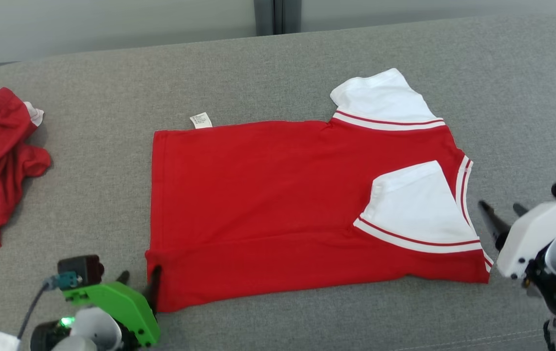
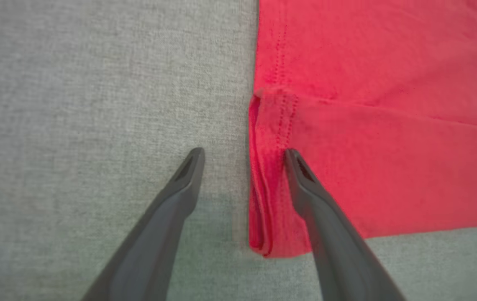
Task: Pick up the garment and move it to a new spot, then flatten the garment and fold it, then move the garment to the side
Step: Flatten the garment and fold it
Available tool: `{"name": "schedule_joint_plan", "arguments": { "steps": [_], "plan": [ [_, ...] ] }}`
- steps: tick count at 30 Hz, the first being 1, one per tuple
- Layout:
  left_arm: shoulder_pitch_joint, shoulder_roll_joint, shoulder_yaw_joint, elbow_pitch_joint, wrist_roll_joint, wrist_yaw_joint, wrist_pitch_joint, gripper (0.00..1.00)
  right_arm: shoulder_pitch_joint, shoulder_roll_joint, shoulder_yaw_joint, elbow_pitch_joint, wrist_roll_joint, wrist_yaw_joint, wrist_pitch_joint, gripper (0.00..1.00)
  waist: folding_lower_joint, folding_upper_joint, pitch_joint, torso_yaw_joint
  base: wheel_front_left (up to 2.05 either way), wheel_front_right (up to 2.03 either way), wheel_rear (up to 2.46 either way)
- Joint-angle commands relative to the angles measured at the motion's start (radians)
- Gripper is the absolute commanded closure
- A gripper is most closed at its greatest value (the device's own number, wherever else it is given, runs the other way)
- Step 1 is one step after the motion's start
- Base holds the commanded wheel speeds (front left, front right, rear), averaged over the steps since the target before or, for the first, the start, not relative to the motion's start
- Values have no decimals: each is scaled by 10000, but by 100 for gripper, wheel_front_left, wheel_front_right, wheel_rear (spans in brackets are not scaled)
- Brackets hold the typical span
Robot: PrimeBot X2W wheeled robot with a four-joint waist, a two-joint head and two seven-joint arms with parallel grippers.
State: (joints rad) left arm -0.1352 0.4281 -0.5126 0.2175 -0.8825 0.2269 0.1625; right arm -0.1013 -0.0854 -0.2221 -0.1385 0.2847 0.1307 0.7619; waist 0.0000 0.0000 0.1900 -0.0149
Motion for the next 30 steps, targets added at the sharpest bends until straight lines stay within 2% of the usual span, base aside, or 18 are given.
{"name": "schedule_joint_plan", "arguments": {
  "steps": [1, 4, 7, 11, 16, 25, 30],
  "plan": [
    [-523, 167, 140, -62, -28, -52, 118, 0, -517, -166, 78, -115, -94, 0, 65, 0, 0, 0, 160, -6, 0, 0, 0],
    [-1398, 399, 134, 67, 222, -131, 428, 0, -1517, -646, 557, 100, -196, 0, 241, 0, 0, 0, 484, 36, 0, 0, 0],
    [-2552, 391, 144, 486, 234, -352, 860, 0, -2795, -1243, 1415, 783, -61, 0, 319, 0, 0, 0, 897, 53, 0, 0, 0],
    [-4083, 237, 193, 1209, 534, -582, 809, 0, -4431, -1904, 2446, 1962, 216, 0, 130, 0, 0, 0, 1410, 37, 0, 0, 0],
    [-5512, -123, 72, 2233, 661, -927, 838, 0, -6222, -2395, 3779, 3465, 778, -3, -452, 0, 0, 0, 1974, 32, 0, 0, 0],
    [-7050, -542, -391, 4014, 1118, -1441, 887, 0, -8319, -2795, 5530, 5261, 1184, -3, -1195, 0, 0, 0, 2640, 22, 0, 0, 0],
    [-7536, -844, -469, 4649, 1061, -1726, 663, 0, -8917, -2923, 5953, 6005, 1450, -3, -1634, 0, 0, 0, 2786, 55, 0, 0, 0]
  ]
}}
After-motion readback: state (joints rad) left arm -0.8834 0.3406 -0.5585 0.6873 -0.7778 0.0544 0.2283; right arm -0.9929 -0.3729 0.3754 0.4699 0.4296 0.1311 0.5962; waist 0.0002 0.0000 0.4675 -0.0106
